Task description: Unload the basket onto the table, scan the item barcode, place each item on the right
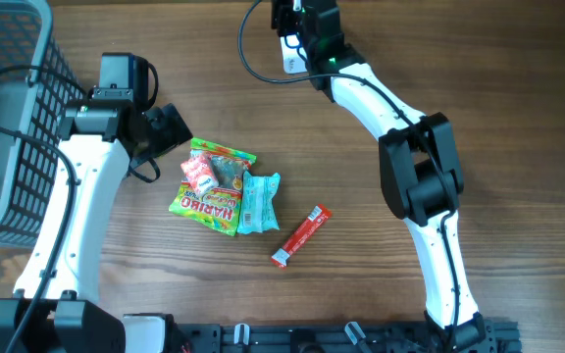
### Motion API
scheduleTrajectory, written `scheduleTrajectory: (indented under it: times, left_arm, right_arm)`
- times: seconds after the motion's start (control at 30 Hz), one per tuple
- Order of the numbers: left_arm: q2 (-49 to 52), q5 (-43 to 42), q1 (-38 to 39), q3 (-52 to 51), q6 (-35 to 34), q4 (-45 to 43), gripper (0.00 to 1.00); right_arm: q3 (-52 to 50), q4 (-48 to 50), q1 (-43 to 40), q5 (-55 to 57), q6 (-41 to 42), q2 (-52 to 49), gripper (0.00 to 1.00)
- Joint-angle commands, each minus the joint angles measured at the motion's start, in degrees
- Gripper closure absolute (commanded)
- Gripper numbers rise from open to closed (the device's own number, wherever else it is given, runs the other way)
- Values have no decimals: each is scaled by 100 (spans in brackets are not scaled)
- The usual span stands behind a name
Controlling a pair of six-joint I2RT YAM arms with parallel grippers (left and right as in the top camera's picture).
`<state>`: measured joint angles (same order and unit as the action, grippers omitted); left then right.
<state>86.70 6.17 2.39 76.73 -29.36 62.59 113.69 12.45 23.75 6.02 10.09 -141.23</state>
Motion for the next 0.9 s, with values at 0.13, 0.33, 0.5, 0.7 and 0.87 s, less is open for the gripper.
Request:
scheduleTrajectory:
  times: [0.13, 0.33, 0.5, 0.7, 0.87]
  left_arm:
    - [35, 35, -28, 0, 66, -17, 0]
    - [35, 35, -28, 0, 66, -17, 0]
    - [35, 35, -28, 0, 66, -17, 0]
    - [35, 35, -28, 0, 66, -17, 0]
    - [37, 35, -28, 0, 66, -17, 0]
  right_arm:
    - [57, -63, -52, 195, -107, 7, 96]
    - [57, -103, -142, 212, -63, 26, 96]
    - [57, -391, -208, -2, 42, 483, 96]
    - [57, -2017, -358, -48, 39, 1829, 96]
    - [57, -4374, -697, -46, 39, 2911, 95]
